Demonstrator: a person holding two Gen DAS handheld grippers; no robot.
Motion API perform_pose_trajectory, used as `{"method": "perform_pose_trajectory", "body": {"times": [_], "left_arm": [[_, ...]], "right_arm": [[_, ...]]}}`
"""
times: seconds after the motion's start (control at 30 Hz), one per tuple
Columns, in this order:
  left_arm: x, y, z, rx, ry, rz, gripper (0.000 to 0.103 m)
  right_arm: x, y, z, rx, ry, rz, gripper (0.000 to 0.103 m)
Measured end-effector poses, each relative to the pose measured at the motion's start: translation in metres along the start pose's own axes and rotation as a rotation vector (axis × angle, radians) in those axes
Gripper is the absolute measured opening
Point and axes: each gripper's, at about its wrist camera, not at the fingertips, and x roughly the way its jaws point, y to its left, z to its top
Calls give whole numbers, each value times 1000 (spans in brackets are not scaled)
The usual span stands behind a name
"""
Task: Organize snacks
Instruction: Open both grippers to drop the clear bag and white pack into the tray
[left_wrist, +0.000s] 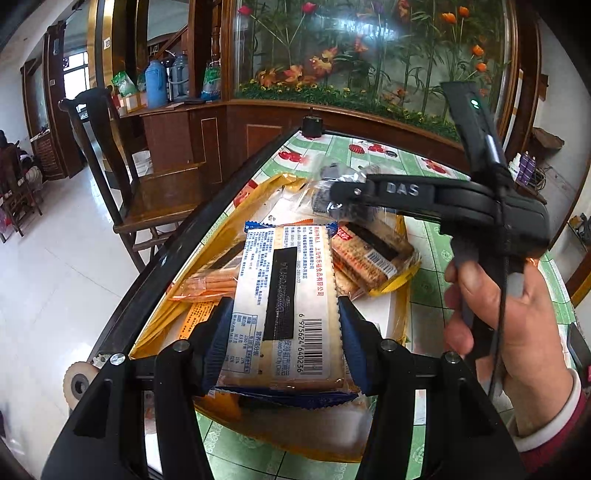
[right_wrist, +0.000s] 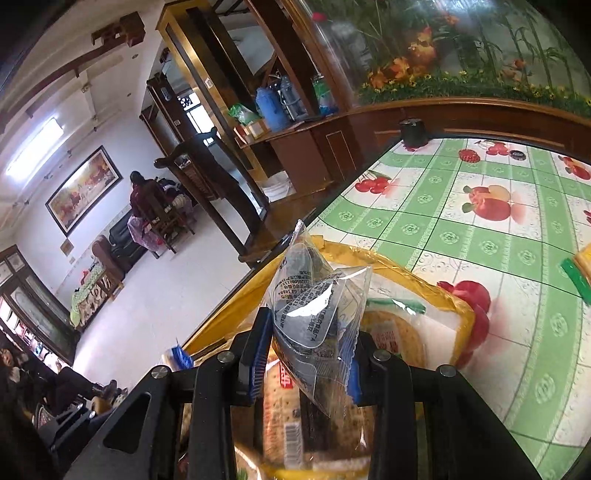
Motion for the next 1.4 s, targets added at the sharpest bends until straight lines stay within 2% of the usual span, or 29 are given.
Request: {"method": "perform_pose_trajectory", "body": {"times": [0.27, 0.37, 0.43, 0.47, 0.63, 0.7, 0.77, 0.9, 1.03, 1.4], "left_arm": [[7, -3, 2, 4, 21, 7, 54], [9, -4, 3, 5, 26, 12, 54], [9, -5, 4, 5, 31, 13, 54], [9, -5, 3, 6, 32, 16, 54], [8, -8, 4, 10, 36, 38, 54], [7, -9, 4, 6, 33, 45, 54], [5, -9, 3, 5, 31, 46, 54], [2, -12, 2, 7, 24, 53, 55], [-3, -16, 2, 17, 10, 68, 71], [-10, -34, 3, 32, 0, 55, 71]], "right_arm": [[20, 6, 2, -30, 33, -9, 34], [20, 6, 2, -36, 40, -16, 38], [18, 5, 2, -37, 40, -22, 44], [16, 5, 2, -38, 34, -27, 51], [2, 1, 2, -38, 14, -47, 61], [-4, 0, 1, -38, 5, -56, 71], [-11, -2, -1, -35, -3, -66, 76], [-23, -6, -4, -21, -7, -68, 76], [-35, -12, -11, 4, -8, -69, 80], [-83, -45, -28, 90, -46, -118, 86]]}}
